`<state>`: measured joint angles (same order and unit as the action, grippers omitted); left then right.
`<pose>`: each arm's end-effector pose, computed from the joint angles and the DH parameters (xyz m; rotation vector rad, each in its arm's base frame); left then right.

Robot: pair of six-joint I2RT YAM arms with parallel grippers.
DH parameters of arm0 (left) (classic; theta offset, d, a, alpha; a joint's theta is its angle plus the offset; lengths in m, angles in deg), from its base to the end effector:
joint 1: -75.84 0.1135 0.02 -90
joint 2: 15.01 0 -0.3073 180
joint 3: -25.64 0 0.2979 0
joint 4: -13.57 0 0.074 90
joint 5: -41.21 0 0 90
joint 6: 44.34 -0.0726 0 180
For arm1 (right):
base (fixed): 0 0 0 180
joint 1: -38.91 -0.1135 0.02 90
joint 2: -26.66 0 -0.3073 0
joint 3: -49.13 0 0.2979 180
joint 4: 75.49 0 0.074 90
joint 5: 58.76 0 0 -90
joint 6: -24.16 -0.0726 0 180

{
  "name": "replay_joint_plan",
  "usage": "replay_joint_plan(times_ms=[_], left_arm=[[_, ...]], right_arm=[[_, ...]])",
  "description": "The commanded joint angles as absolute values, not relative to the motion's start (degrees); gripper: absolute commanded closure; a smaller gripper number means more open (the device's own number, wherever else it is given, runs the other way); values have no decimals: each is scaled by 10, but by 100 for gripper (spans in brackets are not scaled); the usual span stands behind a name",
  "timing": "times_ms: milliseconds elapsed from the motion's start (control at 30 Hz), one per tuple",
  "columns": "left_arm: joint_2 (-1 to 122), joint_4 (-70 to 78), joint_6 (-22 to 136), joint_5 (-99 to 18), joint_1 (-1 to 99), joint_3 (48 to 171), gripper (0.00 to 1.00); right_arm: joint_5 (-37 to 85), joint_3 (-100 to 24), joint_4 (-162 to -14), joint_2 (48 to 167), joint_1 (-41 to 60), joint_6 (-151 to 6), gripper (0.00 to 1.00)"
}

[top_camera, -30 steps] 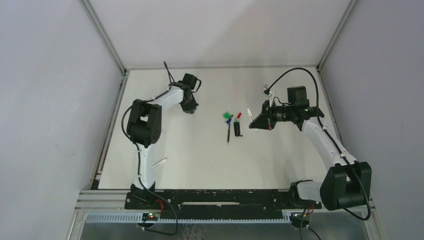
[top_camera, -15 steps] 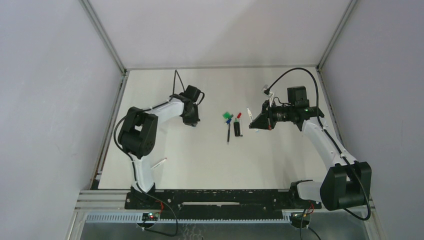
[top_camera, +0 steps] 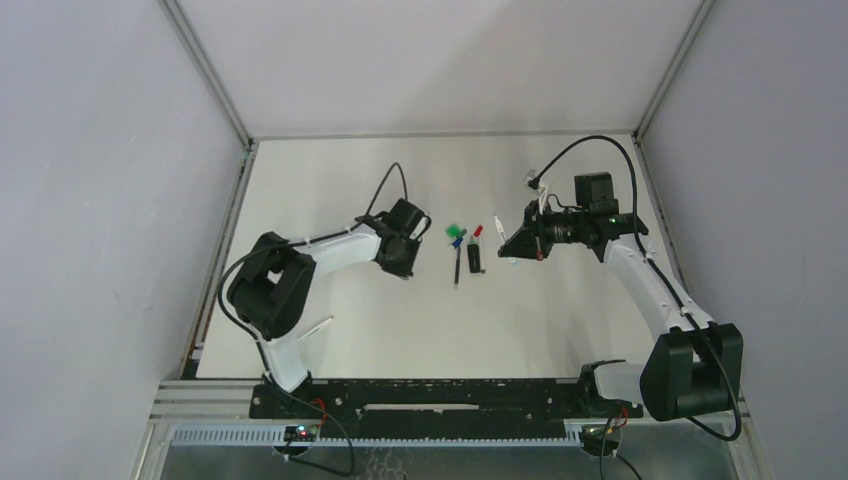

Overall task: Insert the pens into the pen caps
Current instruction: Move the pen cap to the center of the board.

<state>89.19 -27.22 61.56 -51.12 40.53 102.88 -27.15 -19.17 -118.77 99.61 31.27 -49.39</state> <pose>0.3415 -0.2383 0.1407 0.4557 2.7304 -0.1845 0.2910 0.1014 0.3000 -0.8851 1.9719 1.1149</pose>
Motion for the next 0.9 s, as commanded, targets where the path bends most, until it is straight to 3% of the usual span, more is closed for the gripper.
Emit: replay_joint_plan(times_ms=[0, 567, 867], left_arm=[[863, -265, 568, -512, 368, 992, 86], [712, -165, 607, -542, 327, 898, 65], [537, -38, 692, -528, 328, 768, 64]], right_arm=[[-280, -211, -1186, 986, 311, -480, 96], [-276, -211, -1194, 990, 325, -472, 95], [-277, -211, -1195, 991, 338, -469, 95]])
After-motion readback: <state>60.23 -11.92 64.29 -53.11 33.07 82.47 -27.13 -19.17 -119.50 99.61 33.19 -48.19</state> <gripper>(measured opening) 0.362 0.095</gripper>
